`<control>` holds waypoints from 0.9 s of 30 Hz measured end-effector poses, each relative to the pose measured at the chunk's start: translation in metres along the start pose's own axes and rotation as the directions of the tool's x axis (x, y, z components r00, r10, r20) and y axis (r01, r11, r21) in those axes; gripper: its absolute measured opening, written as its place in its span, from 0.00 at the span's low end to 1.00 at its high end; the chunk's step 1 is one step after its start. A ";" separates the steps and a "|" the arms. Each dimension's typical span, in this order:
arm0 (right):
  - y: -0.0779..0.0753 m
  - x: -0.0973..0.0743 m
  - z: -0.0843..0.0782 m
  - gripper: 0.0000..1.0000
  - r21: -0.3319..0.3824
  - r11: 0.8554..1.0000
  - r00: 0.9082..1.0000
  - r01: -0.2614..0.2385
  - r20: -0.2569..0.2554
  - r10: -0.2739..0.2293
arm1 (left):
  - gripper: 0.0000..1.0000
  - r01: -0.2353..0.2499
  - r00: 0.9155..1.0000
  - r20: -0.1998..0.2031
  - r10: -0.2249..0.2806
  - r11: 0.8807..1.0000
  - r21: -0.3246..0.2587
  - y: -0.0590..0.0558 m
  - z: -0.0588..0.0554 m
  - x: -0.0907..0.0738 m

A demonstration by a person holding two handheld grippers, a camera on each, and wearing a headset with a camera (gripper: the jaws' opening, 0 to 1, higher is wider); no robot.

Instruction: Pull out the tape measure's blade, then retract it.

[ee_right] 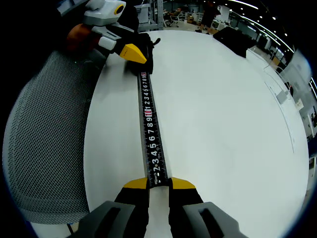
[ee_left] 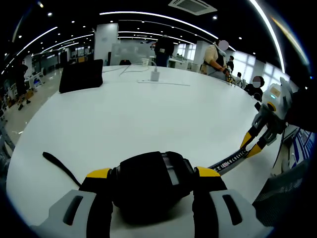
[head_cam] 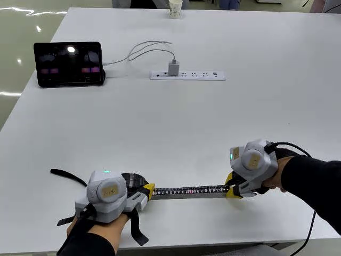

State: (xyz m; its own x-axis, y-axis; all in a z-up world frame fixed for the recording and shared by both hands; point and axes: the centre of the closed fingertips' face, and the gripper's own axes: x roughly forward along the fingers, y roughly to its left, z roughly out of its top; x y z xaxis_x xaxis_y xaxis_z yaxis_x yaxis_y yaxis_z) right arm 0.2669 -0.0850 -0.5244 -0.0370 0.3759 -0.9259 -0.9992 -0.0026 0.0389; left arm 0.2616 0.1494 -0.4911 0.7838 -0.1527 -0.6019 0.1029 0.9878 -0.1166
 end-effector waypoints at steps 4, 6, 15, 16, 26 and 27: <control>0.000 0.001 0.003 0.11 -0.003 1.000 1.000 0.002 -0.003 -0.002 | 0.60 0.000 1.000 0.000 0.000 1.000 0.002 0.000 0.000 0.000; 0.000 0.002 0.004 0.11 -0.004 1.000 1.000 0.003 0.000 -0.003 | 0.60 0.000 1.000 0.001 0.000 1.000 0.002 0.000 0.000 0.000; 0.000 0.005 0.009 0.11 -0.006 1.000 1.000 0.007 0.004 -0.007 | 0.60 0.001 1.000 -0.001 -0.001 1.000 0.003 0.000 0.000 0.000; 0.000 0.005 0.010 0.11 -0.005 1.000 1.000 0.008 0.007 -0.008 | 0.60 0.001 1.000 -0.001 -0.001 1.000 0.003 0.000 0.000 0.000; 0.001 0.008 0.017 0.11 -0.005 1.000 1.000 0.010 0.004 -0.010 | 0.60 0.003 1.000 -0.002 -0.003 1.000 0.004 0.000 0.000 0.000; 0.001 0.008 0.018 0.11 -0.004 1.000 1.000 0.009 0.005 -0.009 | 0.60 0.003 1.000 -0.002 -0.003 1.000 0.004 0.000 0.000 0.000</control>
State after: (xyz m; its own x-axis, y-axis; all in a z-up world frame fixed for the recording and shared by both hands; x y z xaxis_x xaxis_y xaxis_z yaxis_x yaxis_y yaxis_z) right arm 0.2659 -0.0651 -0.5251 -0.0275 0.3804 -0.9244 -0.9996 -0.0032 0.0284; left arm 0.2616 0.1491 -0.4907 0.7821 -0.1560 -0.6033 0.1078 0.9874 -0.1157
